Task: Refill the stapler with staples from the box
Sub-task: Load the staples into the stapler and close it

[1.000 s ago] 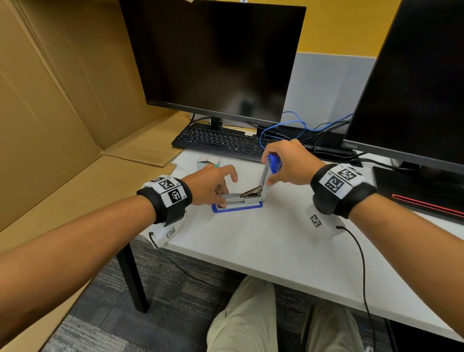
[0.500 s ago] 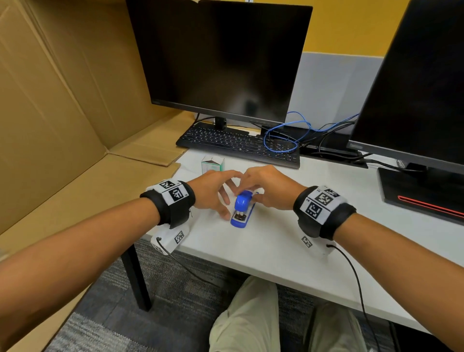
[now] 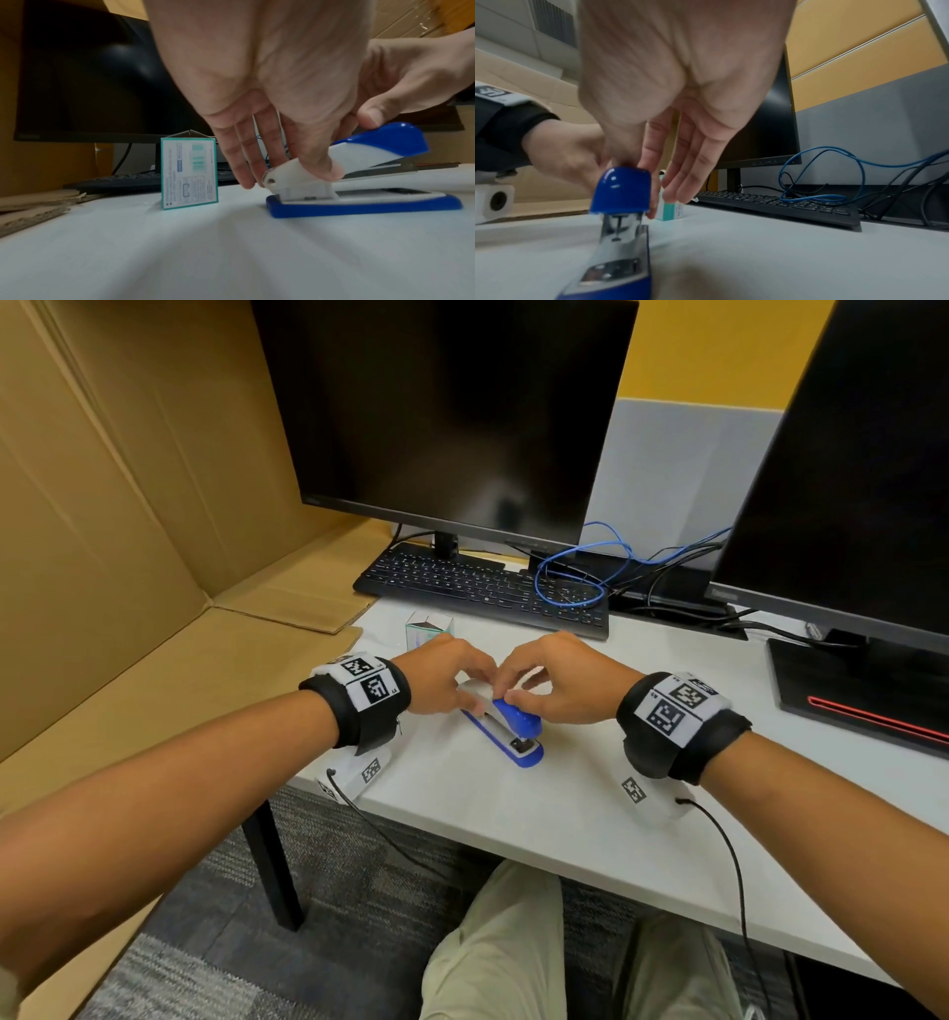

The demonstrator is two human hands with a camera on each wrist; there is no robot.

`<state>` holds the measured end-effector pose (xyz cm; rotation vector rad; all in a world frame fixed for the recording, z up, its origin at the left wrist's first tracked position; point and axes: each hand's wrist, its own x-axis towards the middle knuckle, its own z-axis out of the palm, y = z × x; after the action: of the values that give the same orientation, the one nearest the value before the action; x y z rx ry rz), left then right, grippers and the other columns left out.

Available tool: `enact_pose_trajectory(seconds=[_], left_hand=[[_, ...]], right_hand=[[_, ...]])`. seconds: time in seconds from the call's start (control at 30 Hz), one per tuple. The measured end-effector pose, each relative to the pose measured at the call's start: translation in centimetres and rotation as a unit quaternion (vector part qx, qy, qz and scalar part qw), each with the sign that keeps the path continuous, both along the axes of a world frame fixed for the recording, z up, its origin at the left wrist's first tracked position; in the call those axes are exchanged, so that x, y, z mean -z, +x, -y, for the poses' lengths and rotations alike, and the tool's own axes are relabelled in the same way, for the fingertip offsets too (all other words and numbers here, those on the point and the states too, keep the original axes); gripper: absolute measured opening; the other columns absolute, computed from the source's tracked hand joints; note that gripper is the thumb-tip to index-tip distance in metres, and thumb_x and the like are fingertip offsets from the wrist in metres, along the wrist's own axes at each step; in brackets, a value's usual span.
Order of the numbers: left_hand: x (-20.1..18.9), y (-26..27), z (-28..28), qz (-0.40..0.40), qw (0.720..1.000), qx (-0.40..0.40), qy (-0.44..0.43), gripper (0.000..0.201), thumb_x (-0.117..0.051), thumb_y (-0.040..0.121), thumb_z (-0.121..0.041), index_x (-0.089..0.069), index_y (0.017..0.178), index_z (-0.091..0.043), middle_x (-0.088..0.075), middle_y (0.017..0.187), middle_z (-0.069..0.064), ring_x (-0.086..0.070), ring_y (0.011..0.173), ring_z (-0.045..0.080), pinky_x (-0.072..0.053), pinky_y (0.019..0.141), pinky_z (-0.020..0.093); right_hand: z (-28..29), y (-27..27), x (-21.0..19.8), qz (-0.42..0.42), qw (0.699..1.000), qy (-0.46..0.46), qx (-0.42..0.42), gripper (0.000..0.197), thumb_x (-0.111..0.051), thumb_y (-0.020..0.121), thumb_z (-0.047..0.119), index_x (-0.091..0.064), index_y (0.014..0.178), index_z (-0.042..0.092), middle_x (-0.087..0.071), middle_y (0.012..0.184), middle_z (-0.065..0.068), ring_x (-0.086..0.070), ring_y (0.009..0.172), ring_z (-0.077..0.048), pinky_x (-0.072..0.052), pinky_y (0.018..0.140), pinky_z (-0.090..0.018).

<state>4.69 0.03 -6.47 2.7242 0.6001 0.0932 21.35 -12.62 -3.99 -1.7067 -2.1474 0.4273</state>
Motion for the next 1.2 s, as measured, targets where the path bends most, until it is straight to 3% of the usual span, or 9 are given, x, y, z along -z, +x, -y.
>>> enact_pose_trajectory(seconds=[0.1,0.23,0.33,0.43,0.57,0.73,0.83,1.1,1.2], left_hand=[[-0.4,-0.3,0.0,-0.001,1.000,-0.019,-0.007,0.038,-0.080,0.074,-0.035,-0.072,0.109,-0.021,-0.073,0.096,-0.002,-0.066,0.086,0.012,-0.054,0.080,0.025],[-0.6,-1.2,-0.1,-0.014,0.999,-0.035,0.006,0.039,-0.082,0.071,-0.037,-0.073,0.105,-0.020,-0.074,0.090,-0.001,-0.068,0.084,0.014,-0.058,0.080,0.034],[-0.8,-2.0,-0.5,-0.016,0.998,-0.056,-0.003,0.040,-0.083,0.070,-0.035,-0.073,0.105,-0.020,-0.072,0.089,-0.004,-0.068,0.086,0.013,-0.057,0.083,0.033],[-1.0,-2.7,-1.0,-0.023,0.997,-0.072,-0.007,0.042,-0.084,0.069,-0.035,-0.073,0.106,-0.020,-0.071,0.089,-0.005,-0.067,0.086,0.011,-0.055,0.087,0.031],[-1.1,-3.7,-1.8,-0.023,0.995,-0.094,-0.005,0.046,-0.085,0.069,-0.034,-0.073,0.110,-0.018,-0.074,0.099,0.001,-0.067,0.088,0.013,-0.056,0.085,0.028],[-1.0,-4.9,-3.4,-0.030,0.992,-0.125,-0.016,0.047,-0.086,0.067,-0.035,-0.073,0.109,-0.019,-0.074,0.101,0.001,-0.067,0.088,0.013,-0.058,0.085,0.031],[-1.1,-5.4,-4.0,-0.023,0.990,-0.137,-0.022,0.046,-0.086,0.068,-0.030,-0.073,0.110,-0.017,-0.074,0.101,0.002,-0.069,0.089,0.016,-0.057,0.082,0.027],[-1.2,-6.7,-5.8,-0.013,0.986,-0.163,-0.036,0.044,-0.087,0.067,-0.026,-0.073,0.108,-0.016,-0.073,0.096,0.001,-0.069,0.089,0.016,-0.050,0.070,0.015],[-1.2,-7.1,-6.3,-0.007,0.984,-0.171,-0.040,0.044,-0.087,0.067,-0.026,-0.074,0.107,-0.017,-0.074,0.098,0.001,-0.069,0.089,0.014,-0.050,0.070,0.016]], right_hand=[[-0.3,0.6,-0.1,0.006,0.999,-0.001,0.045,0.018,-0.074,0.083,0.034,-0.076,0.091,0.018,-0.076,0.088,0.008,-0.071,0.082,-0.009,-0.057,0.082,-0.029],[-0.3,0.6,-0.2,0.006,0.999,-0.009,0.052,0.025,-0.077,0.079,0.041,-0.078,0.091,0.020,-0.077,0.084,0.006,-0.070,0.076,-0.007,-0.055,0.080,-0.025],[-0.2,0.1,0.0,-0.012,0.998,-0.036,0.052,0.032,-0.082,0.074,0.037,-0.078,0.102,0.022,-0.079,0.088,0.002,-0.073,0.077,-0.008,-0.056,0.081,-0.024],[-0.8,-0.5,0.2,0.000,0.998,-0.028,0.051,0.034,-0.081,0.074,0.039,-0.079,0.104,0.024,-0.080,0.093,0.003,-0.073,0.084,-0.013,-0.051,0.094,-0.035],[-2.3,-1.6,0.5,0.003,0.998,-0.024,0.056,0.033,-0.080,0.075,0.040,-0.079,0.104,0.025,-0.079,0.094,0.001,-0.069,0.089,-0.015,-0.051,0.095,-0.042],[-4.3,-3.0,0.4,0.032,0.998,-0.020,0.046,0.033,-0.079,0.077,0.038,-0.079,0.107,0.023,-0.078,0.101,0.001,-0.064,0.088,-0.015,-0.050,0.096,-0.040],[-5.4,-3.7,0.3,0.047,0.998,-0.017,0.040,0.034,-0.078,0.079,0.035,-0.078,0.110,0.020,-0.078,0.105,-0.001,-0.060,0.087,-0.013,-0.048,0.099,-0.039],[-7.3,-5.2,0.2,0.036,0.998,-0.007,0.044,0.031,-0.078,0.080,0.035,-0.079,0.107,0.020,-0.078,0.097,-0.001,-0.061,0.092,-0.019,-0.046,0.098,-0.039],[-7.8,-5.6,0.1,0.036,0.998,-0.008,0.044,0.032,-0.078,0.080,0.035,-0.078,0.107,0.020,-0.077,0.097,-0.002,-0.059,0.089,-0.017,-0.049,0.095,-0.039]])
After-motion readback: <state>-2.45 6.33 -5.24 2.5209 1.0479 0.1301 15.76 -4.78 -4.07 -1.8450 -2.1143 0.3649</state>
